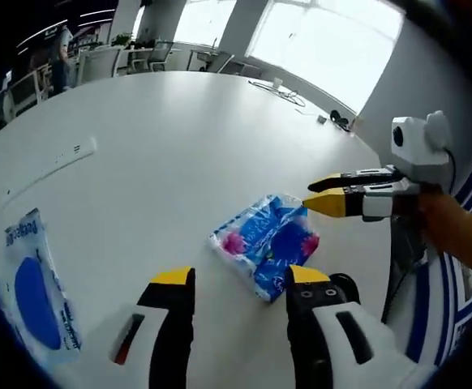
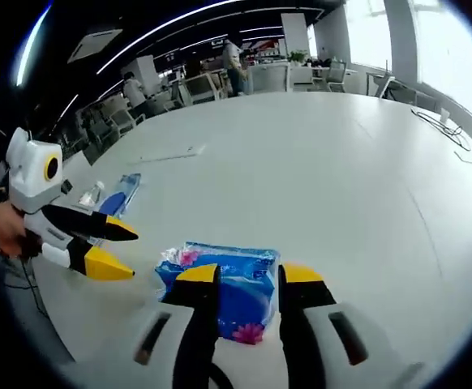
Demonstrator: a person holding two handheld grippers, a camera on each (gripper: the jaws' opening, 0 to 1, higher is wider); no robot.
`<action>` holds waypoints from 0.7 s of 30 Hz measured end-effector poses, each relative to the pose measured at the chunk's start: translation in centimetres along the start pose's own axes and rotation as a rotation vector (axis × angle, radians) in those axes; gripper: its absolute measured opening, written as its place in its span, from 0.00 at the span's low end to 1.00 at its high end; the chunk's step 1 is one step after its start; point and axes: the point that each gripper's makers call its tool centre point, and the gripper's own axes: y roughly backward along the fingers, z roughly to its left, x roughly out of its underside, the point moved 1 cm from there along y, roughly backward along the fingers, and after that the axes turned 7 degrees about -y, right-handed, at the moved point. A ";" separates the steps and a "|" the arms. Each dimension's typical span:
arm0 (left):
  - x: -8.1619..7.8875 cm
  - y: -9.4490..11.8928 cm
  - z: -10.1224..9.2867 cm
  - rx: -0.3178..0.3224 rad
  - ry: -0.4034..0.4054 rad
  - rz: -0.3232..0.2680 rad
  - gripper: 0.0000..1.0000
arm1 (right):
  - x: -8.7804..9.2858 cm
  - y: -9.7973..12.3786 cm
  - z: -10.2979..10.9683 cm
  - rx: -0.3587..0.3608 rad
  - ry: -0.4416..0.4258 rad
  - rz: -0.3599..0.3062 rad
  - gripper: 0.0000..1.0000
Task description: Arrange the tabletop items into an orderly group along one side of the table until the central work area is clear of visible clutter.
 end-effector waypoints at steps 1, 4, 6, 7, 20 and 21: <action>-0.1 0.2 0.2 -0.004 -0.001 -0.004 0.46 | -0.3 -0.1 0.3 -0.004 0.006 -0.003 0.27; -0.3 1.1 1.0 -0.023 0.012 -0.018 0.49 | -1.1 -0.5 1.3 -0.018 0.029 -0.003 0.28; -0.4 1.5 1.3 -0.031 0.021 -0.025 0.52 | -1.4 -0.7 1.8 -0.027 0.040 -0.003 0.29; -0.4 1.9 1.5 -0.036 0.022 -0.028 0.53 | -1.7 -0.8 2.2 -0.034 0.048 -0.003 0.30; -1.4 5.7 4.6 -0.094 0.032 -0.084 0.62 | -4.3 -2.4 6.4 -0.103 0.129 0.003 0.32; -1.4 6.2 5.1 -0.103 0.038 -0.090 0.62 | -4.6 -2.6 6.9 -0.112 0.141 0.005 0.32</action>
